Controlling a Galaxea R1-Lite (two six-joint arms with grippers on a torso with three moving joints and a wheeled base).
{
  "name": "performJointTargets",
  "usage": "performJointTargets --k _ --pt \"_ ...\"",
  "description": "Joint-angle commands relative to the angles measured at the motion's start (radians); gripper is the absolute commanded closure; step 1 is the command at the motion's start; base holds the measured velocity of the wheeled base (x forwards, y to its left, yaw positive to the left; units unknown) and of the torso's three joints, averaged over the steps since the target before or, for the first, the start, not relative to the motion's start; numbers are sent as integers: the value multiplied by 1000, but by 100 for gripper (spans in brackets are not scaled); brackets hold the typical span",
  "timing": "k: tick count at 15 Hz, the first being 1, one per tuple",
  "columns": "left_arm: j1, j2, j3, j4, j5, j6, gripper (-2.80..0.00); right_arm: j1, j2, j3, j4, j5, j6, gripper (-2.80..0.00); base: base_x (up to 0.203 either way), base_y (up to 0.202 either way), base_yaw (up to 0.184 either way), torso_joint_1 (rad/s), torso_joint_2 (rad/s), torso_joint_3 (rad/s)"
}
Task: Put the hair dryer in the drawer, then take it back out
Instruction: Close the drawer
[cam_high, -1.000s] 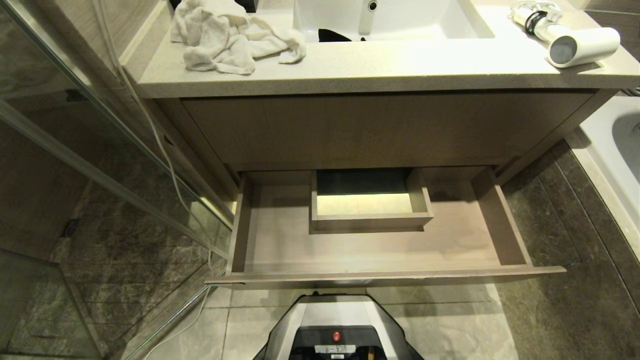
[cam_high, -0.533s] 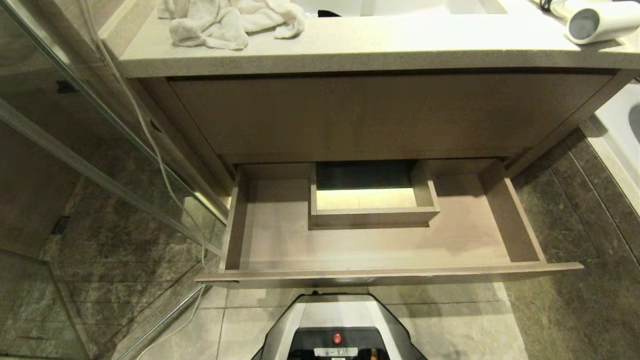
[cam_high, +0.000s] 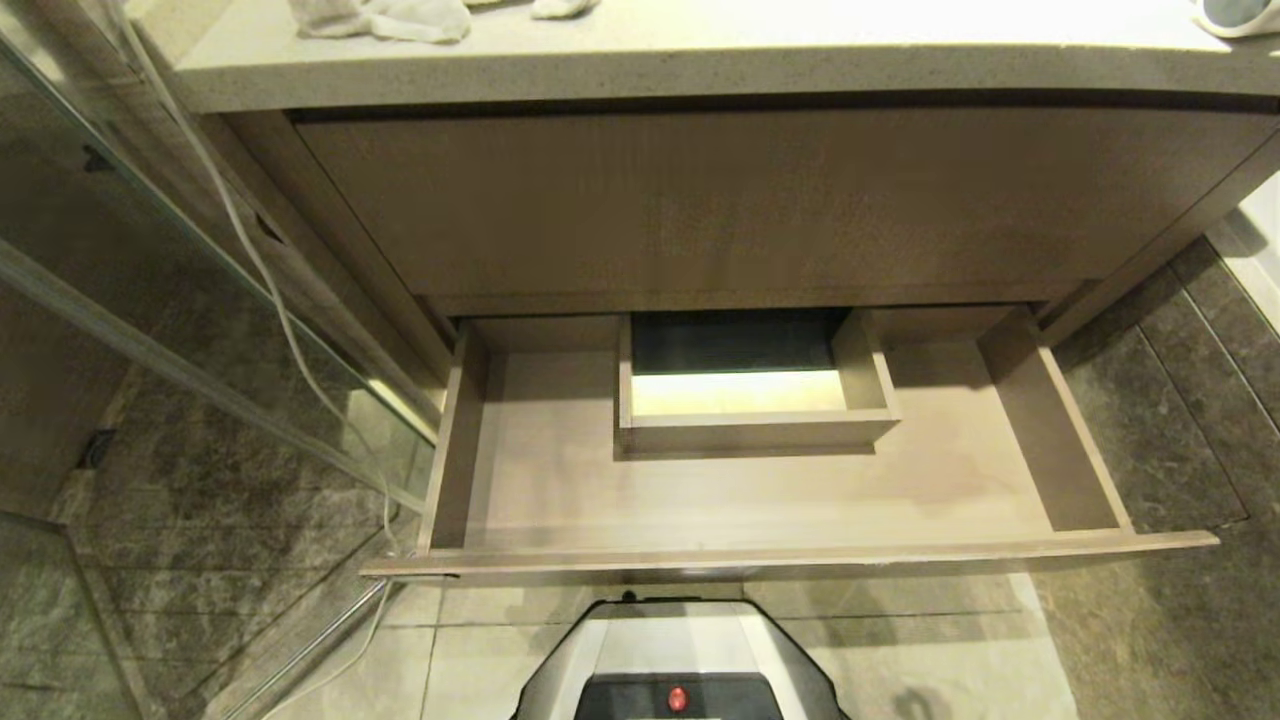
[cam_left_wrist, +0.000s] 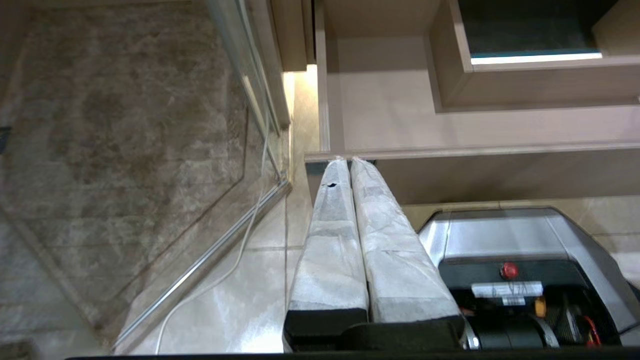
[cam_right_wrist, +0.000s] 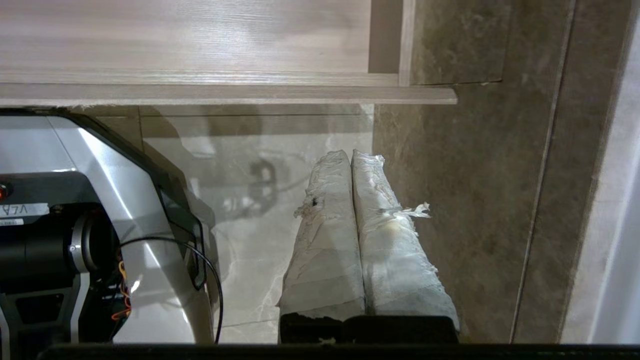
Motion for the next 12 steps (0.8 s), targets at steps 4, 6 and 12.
performJointTargets --k 4,6,12 --pt "0 0 2 0 0 0 0 0 1 34 2 1 -2 0 0 0 0 -23 416 391" --pt "0 0 2 0 0 0 0 0 2 60 7 2 -6 0 0 0 0 -10 326 357" --pt "0 -1 1 0 0 0 0 15 66 168 2 1 -4 0 0 0 0 80 158 247"
